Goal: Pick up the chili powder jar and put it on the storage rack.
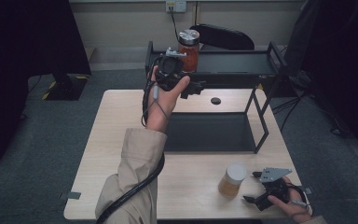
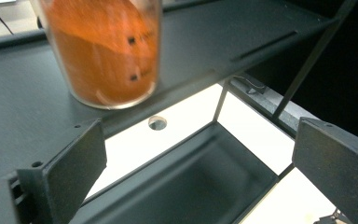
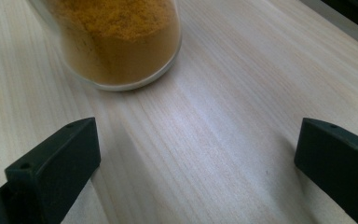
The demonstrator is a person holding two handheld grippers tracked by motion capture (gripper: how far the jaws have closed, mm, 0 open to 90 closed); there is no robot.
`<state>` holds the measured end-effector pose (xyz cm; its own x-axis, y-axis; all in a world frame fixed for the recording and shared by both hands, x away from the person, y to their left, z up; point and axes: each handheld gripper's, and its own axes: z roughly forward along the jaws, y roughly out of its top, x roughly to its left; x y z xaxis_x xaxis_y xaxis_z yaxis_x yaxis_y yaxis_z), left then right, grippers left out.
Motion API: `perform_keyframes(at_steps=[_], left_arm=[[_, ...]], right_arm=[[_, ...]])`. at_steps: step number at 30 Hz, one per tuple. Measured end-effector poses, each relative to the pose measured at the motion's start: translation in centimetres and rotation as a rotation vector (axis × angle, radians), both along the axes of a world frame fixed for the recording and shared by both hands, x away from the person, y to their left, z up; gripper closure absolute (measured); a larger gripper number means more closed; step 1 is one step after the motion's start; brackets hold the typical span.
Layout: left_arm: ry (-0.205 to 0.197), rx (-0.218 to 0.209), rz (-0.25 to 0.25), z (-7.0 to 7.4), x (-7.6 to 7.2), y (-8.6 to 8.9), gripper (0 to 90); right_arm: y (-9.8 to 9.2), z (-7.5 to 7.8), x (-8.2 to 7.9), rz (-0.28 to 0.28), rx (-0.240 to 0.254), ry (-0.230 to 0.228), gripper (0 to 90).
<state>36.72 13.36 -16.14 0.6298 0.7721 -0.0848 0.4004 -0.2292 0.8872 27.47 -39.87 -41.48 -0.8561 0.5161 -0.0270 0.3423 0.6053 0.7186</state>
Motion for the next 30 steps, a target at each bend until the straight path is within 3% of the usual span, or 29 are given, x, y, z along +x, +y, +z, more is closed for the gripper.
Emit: perform_keyframes(at_steps=[7,22,30], left_arm=[[0.017,-0.024,-0.021,-2.1,-0.1,0.3,2.3],[0.014,-0.026,-0.051,-6.0,-0.6,0.6,2.3],[0.032,-0.035,-0.058,-8.2,-0.7,0.7,2.3]], right_arm=[[0.0,0.0,0.0,0.0,0.0,0.0,0.0],[0.0,0.0,0.0,0.0,0.0,0.0,0.0],[0.0,0.0,-0.1,0.0,0.0,0.0,0.0]])
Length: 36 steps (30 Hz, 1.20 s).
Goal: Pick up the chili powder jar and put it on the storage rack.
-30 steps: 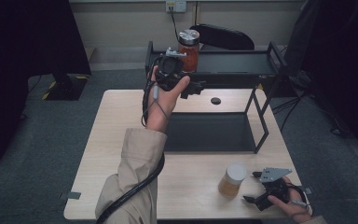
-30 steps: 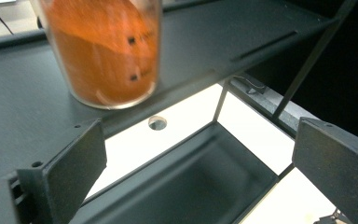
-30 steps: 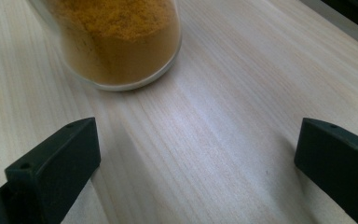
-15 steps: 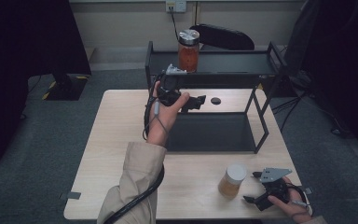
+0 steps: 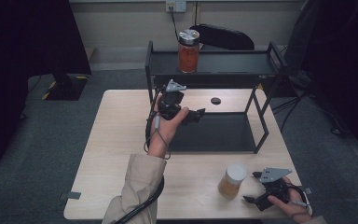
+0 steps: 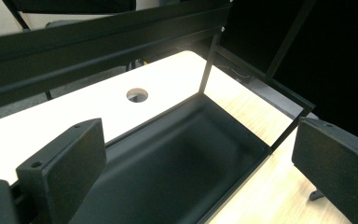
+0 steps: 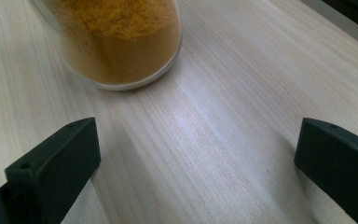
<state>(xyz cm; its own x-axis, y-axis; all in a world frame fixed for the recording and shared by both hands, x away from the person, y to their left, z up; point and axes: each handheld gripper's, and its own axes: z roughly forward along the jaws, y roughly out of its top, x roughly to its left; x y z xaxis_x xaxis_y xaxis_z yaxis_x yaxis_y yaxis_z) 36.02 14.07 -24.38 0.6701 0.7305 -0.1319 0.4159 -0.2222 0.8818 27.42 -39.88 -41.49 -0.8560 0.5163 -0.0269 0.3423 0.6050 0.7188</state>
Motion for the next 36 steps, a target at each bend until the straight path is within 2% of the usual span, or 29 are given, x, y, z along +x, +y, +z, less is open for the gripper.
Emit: perform_keyframes(at_steps=[5,15,20,26,36], left_arm=[[0.004,-0.009,-0.013,-1.3,0.0,0.2,2.2],[0.009,0.008,-0.028,-4.2,-0.4,0.5,2.2],[0.018,0.024,-0.024,-5.5,-0.8,0.5,2.2],[0.038,0.014,-0.014,-7.2,-1.2,0.9,2.3],[0.046,0.06,-0.02,-9.0,-2.1,1.1,2.2]], right_arm=[[0.0,0.0,0.0,0.0,0.0,0.0,0.0],[0.0,0.0,0.0,0.0,0.0,0.0,0.0],[0.0,0.0,0.0,-0.001,0.001,0.0,0.0],[0.0,0.0,0.0,0.0,0.0,0.0,0.0],[0.0,0.0,0.0,0.0,0.0,0.0,0.0]])
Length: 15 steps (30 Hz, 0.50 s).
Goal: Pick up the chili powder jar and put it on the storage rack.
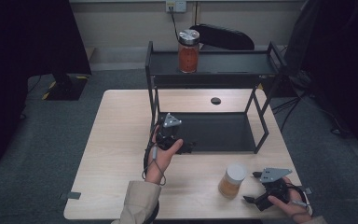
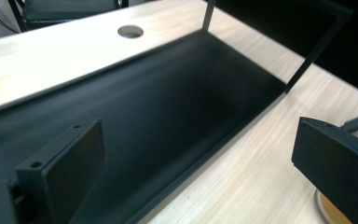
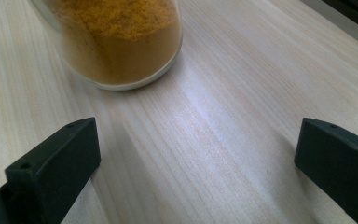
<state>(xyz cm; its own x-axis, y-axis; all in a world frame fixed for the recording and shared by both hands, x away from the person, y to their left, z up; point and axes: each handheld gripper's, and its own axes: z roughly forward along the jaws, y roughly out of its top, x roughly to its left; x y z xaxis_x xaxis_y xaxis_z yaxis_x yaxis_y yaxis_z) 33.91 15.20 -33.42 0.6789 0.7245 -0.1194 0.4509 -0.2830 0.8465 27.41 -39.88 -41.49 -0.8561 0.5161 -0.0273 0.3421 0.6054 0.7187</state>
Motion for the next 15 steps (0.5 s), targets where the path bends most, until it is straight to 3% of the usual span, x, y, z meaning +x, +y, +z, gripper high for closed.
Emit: perform_keyframes(at_steps=[7,15], left_arm=[[0.004,0.037,-0.014,-1.4,-0.7,0.2,2.2],[0.009,0.047,-0.006,-2.9,-1.7,0.7,2.3]], right_arm=[[0.0,0.0,0.0,0.0,0.0,0.0,0.0],[0.0,0.0,0.0,0.0,0.0,0.0,0.0]])
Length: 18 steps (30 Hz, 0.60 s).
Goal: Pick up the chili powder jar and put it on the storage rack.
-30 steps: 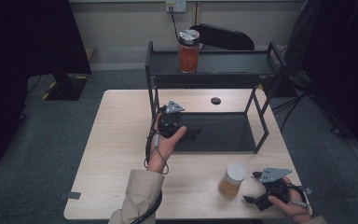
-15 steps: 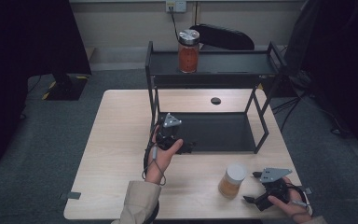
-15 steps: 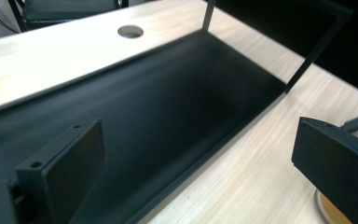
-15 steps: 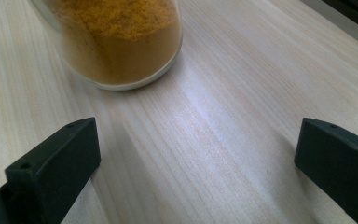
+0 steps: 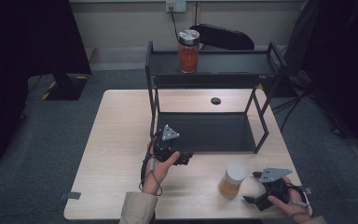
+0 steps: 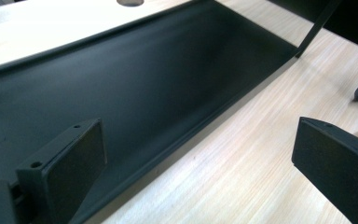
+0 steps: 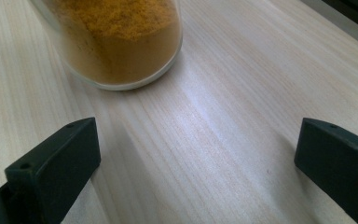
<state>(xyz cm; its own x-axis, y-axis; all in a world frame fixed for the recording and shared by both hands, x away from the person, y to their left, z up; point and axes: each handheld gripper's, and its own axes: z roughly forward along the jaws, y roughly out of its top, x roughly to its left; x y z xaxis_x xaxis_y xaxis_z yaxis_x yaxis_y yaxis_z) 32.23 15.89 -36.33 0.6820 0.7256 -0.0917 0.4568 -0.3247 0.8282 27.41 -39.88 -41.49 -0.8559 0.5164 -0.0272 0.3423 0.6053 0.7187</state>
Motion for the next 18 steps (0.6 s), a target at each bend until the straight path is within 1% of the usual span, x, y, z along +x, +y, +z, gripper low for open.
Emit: perform_keyframes(at_steps=[7,9,18], left_arm=[[0.014,0.009,0.008,-1.0,-0.5,0.5,2.2],[0.011,0.011,0.012,-1.3,-0.7,0.7,2.3],[0.033,0.027,0.019,-2.3,-1.5,1.3,2.3]], right_arm=[[0.0,0.0,0.0,0.0,0.0,0.0,0.0],[0.0,0.0,0.0,0.0,0.0,0.0,0.0],[0.0,0.0,0.0,0.0,0.0,0.0,0.0]])
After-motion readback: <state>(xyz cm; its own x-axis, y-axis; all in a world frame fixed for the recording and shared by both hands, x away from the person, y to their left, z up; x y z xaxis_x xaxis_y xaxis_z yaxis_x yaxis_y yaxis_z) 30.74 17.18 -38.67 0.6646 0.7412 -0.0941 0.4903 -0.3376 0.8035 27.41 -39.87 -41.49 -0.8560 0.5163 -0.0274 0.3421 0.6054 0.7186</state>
